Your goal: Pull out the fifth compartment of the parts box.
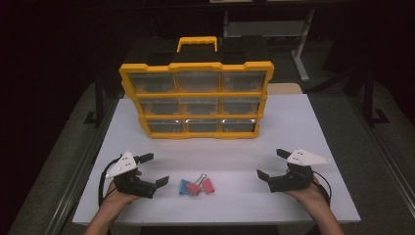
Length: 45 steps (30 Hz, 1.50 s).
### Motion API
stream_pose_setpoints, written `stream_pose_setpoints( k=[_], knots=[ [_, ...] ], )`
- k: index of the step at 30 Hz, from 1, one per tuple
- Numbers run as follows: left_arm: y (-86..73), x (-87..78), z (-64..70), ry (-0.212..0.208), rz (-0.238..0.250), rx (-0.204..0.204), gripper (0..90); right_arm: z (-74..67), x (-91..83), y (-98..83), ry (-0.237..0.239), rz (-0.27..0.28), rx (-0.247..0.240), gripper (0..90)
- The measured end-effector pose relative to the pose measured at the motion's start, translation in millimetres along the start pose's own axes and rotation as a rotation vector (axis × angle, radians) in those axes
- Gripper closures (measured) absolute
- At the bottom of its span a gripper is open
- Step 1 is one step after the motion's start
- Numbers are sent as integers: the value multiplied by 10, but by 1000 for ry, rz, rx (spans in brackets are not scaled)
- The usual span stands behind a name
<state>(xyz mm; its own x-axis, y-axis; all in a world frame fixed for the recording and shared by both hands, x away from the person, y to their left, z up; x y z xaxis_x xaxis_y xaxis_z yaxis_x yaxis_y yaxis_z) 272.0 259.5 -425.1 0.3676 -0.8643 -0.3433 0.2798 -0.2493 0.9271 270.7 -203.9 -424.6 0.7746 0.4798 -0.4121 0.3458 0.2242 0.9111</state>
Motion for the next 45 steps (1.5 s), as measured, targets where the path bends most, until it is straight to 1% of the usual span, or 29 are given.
stream_pose_setpoints(
  k=[4,6,8,9,11,15,17,18,21,22,27,32,35,38,39,45],
  knots=[
    [10,7,0,5,-1,-8,0,-9,0,3,13,0,8,0],
    [12,12,2,7,-4,4,0,-12,-5,1,11,-2,11,0],
    [10,19,4,10,-5,6,0,-14,-16,-2,14,-2,9,0],
    [7,18,0,13,-13,8,0,-15,-19,-2,15,-1,11,0],
    [4,22,-6,7,-14,8,0,-15,-20,2,17,1,19,0],
    [25,36,-16,-4,3,4,0,-34,-23,19,18,13,12,0],
    [29,39,-19,-7,-2,5,0,-41,-15,24,21,12,13,0],
    [32,55,-25,-10,-5,-2,0,-44,-12,24,22,13,7,0],
    [41,82,-29,-8,-8,7,0,-55,-10,23,28,10,7,0],
    [47,91,-30,-5,-16,14,0,-56,-11,22,27,8,5,0],
    [56,113,-30,-10,-21,12,0,-52,-9,21,30,11,7,0],
    [77,133,-43,-12,-6,18,0,-51,-7,22,32,12,6,0],
    [91,155,-41,-11,-14,25,0,-56,-11,26,33,8,0,0],
    [110,173,-41,-19,-22,26,0,-59,-6,29,36,10,0,0],
    [115,180,-40,-20,-16,22,0,-59,-4,30,36,10,1,0],
    [140,196,-45,-21,-14,28,0,-54,3,27,40,10,-1,0]
  ],
)
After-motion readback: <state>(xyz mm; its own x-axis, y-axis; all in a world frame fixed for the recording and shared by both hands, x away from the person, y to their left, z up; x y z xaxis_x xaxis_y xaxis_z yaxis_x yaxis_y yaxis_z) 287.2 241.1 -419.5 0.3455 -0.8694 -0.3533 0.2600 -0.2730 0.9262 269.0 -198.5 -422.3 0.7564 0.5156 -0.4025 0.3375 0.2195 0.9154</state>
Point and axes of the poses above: each handheld gripper's, and its own axes: x roughly forward along the jaws, y roughly out of its top, z roughly to its right, the point moved 1 cm from there along x, roughly forward along the jaws, and after that the axes turned 12 degrees about -y, right-handed, at the moved point
